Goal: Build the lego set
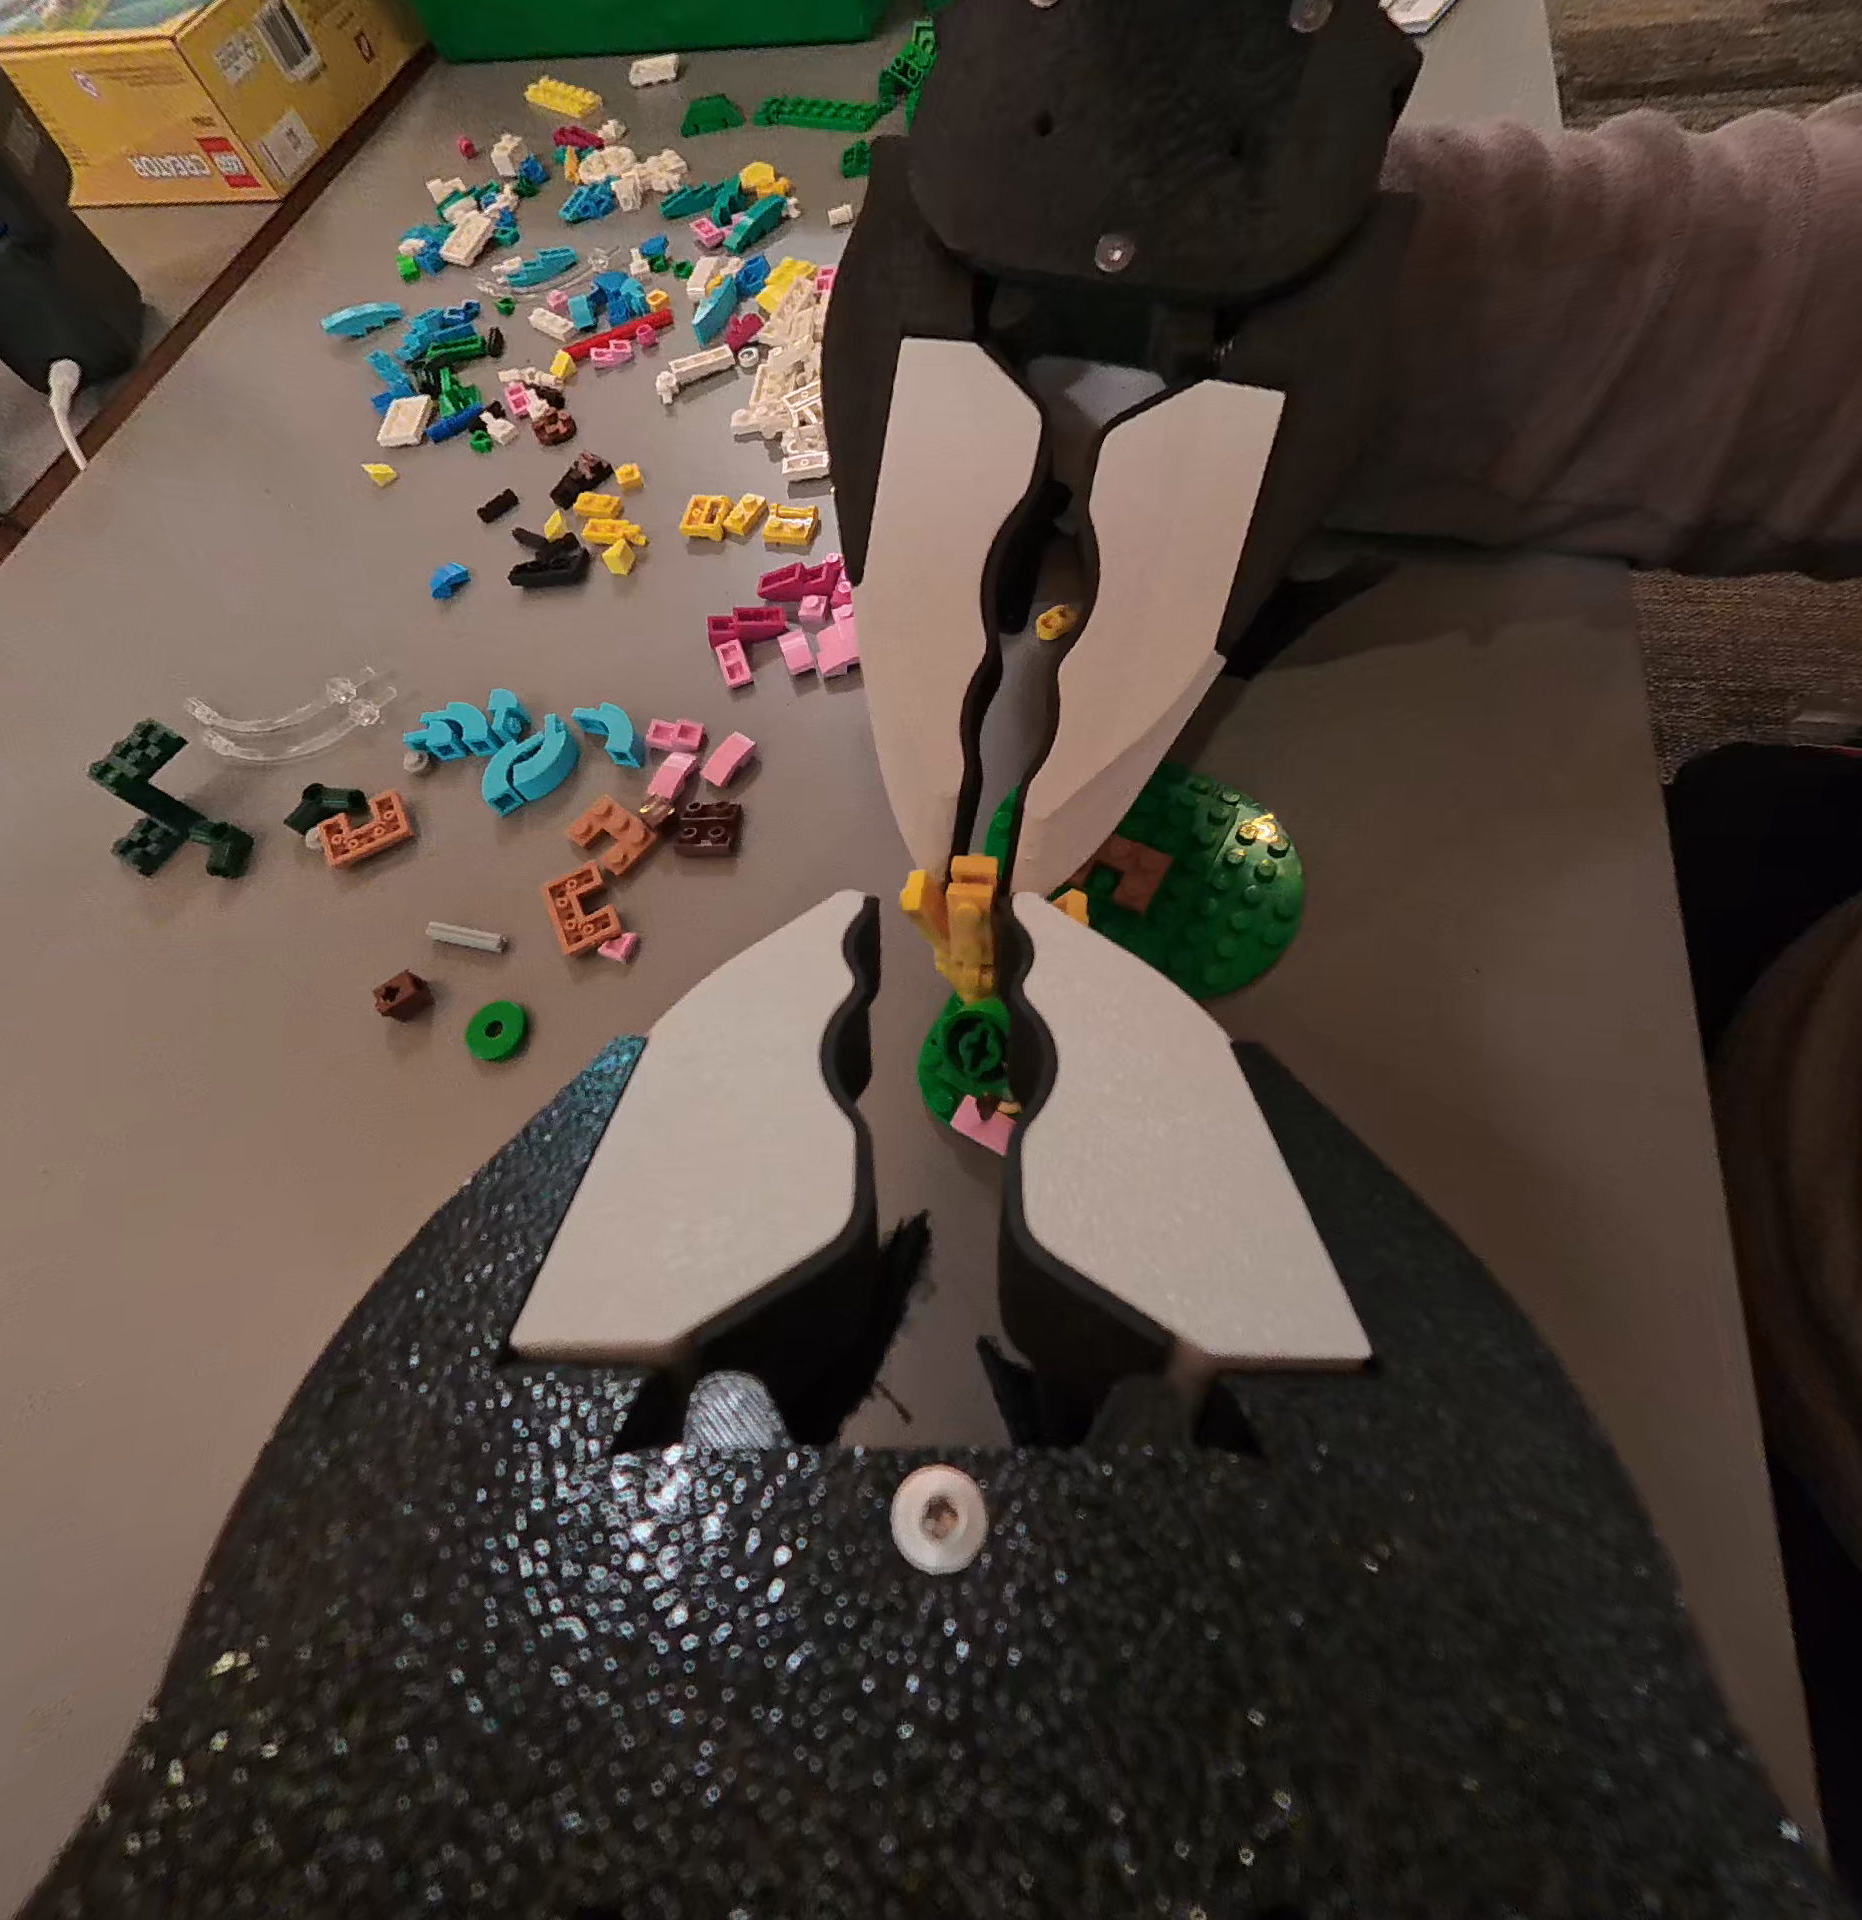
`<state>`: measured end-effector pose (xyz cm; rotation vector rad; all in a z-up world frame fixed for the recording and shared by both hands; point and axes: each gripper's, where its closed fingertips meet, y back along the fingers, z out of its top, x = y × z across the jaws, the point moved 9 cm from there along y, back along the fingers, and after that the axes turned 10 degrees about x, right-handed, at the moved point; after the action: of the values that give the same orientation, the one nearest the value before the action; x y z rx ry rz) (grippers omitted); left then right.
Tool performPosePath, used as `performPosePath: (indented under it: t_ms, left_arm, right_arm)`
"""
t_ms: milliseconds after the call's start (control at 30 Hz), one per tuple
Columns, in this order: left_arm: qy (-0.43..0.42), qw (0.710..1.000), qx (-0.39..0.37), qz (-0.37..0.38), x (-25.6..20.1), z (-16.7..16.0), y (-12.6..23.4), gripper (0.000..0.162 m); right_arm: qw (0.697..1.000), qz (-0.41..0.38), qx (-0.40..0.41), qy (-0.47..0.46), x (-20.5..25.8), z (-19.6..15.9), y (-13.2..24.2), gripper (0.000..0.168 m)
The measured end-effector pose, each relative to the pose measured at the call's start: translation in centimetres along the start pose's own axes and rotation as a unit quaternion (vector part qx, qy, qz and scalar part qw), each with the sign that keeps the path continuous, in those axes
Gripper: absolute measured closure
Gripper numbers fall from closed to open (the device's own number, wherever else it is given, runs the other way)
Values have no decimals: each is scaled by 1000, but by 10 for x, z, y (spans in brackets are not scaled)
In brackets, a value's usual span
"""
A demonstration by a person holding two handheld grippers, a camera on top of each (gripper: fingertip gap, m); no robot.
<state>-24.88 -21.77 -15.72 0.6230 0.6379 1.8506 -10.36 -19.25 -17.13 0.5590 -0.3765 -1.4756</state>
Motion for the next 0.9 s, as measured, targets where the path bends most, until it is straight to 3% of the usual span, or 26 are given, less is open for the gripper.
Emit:
performPosePath:
  t_ms: [900]
  left_arm:
    - [-4, 1000, -20, 19, -5, -2, 0, 149]
  right_arm:
    - [1000, -5, -2, -4, -1, -1, 0, 162]
